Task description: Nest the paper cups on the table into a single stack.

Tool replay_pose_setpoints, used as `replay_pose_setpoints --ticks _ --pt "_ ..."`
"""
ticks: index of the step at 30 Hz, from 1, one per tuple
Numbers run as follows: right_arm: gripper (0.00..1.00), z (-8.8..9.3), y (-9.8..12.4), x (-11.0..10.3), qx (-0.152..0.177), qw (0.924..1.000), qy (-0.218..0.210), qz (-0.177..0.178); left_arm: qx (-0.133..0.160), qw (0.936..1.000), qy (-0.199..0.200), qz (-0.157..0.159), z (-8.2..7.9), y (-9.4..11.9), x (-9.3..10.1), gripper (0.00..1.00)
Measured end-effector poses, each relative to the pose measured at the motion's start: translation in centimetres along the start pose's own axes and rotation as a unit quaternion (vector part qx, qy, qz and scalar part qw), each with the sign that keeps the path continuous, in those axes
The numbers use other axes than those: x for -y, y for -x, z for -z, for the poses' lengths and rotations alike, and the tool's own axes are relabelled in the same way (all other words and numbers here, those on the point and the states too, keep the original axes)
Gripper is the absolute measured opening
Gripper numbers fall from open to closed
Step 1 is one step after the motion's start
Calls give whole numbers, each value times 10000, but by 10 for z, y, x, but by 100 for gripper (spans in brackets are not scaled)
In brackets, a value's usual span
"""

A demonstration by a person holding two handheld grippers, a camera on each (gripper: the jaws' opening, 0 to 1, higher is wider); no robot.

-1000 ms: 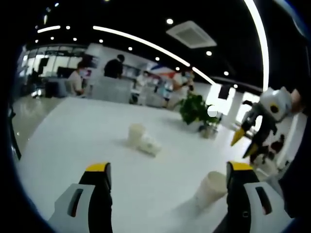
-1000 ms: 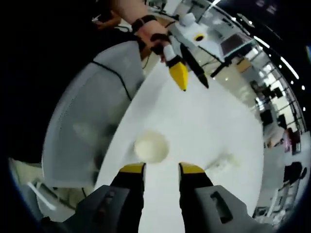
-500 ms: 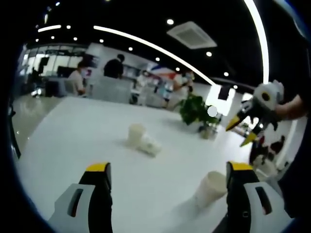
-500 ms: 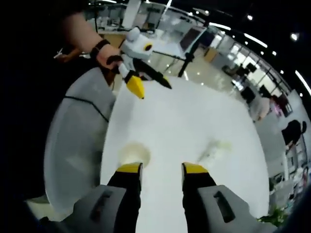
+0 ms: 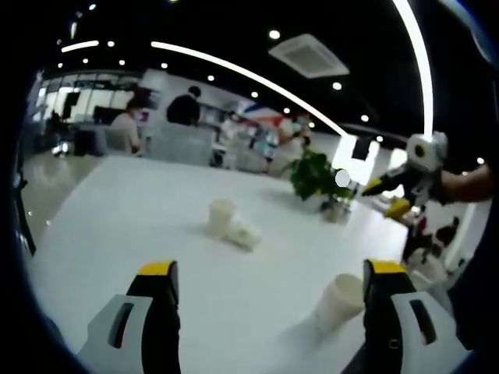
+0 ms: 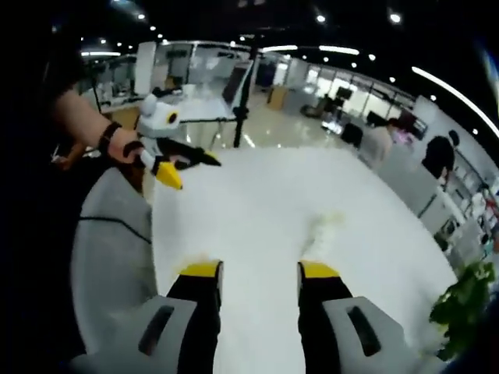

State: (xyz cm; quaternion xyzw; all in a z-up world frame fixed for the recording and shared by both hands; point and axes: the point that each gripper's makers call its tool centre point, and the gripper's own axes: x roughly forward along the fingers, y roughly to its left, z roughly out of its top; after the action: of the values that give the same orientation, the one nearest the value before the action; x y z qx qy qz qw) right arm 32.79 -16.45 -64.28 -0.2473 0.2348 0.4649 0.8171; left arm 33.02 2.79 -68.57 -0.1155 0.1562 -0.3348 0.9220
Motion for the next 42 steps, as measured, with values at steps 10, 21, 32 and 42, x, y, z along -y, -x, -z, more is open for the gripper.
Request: replay_pose_setpoints --ticks 10,21,32,42 --pt "43 13 10 19 463 9921 -1046 522 -40 10000 -72 -35 0 2 0 97" --pt "57 42 18 27 484 9804 -1726 823 -86 9999 -93 -29 1 0 1 97" --pt "68 72 21 32 445 9654 -2343 1057 -130 9999 -88 -60 4 0 0 97" --pt "76 84 20 31 404 9599 -2538 1116 -164 9998 -76 -60 6 0 0 97"
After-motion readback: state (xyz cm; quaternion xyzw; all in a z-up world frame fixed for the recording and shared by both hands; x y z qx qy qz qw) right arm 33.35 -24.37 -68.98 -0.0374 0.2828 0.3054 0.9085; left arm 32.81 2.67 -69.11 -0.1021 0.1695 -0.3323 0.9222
